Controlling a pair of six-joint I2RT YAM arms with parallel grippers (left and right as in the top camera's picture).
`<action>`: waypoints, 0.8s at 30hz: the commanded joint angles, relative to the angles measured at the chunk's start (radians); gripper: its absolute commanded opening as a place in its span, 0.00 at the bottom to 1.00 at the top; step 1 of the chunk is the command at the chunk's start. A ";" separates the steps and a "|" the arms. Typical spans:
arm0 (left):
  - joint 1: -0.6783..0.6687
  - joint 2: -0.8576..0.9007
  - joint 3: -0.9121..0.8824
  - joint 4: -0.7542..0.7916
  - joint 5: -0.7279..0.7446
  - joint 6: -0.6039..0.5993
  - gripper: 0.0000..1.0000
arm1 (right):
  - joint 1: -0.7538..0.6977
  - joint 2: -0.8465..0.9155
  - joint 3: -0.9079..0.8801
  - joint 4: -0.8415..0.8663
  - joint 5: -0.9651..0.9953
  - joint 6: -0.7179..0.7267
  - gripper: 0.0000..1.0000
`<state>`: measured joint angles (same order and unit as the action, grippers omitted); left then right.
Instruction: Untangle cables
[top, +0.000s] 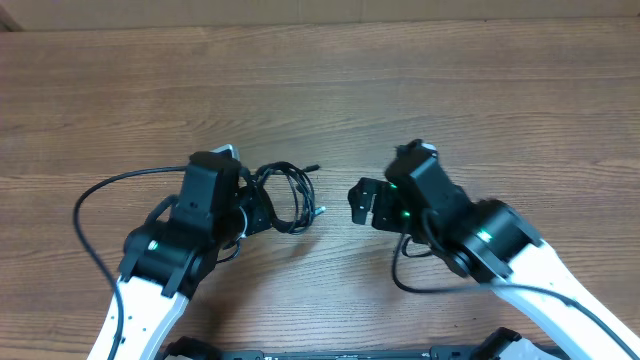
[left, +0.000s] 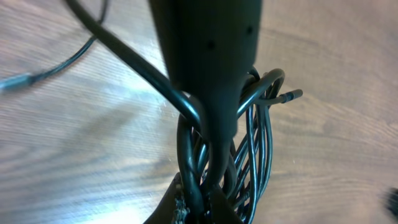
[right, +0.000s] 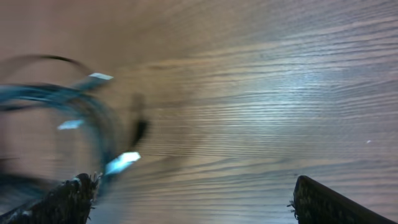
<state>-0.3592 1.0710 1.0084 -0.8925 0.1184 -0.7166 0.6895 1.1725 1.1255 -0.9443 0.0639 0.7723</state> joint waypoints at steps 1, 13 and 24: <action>0.005 0.078 0.021 0.011 0.100 -0.072 0.04 | 0.003 -0.078 0.008 -0.009 -0.011 0.112 1.00; -0.064 0.365 0.021 0.019 0.322 -0.077 0.49 | 0.004 -0.211 0.008 -0.161 0.068 0.118 1.00; -0.146 0.335 0.090 -0.179 0.040 0.006 1.00 | 0.004 -0.234 -0.009 -0.356 0.214 0.114 1.00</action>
<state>-0.4923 1.4643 1.0294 -0.9989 0.3370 -0.7372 0.6895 0.9386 1.1252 -1.2854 0.2111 0.8864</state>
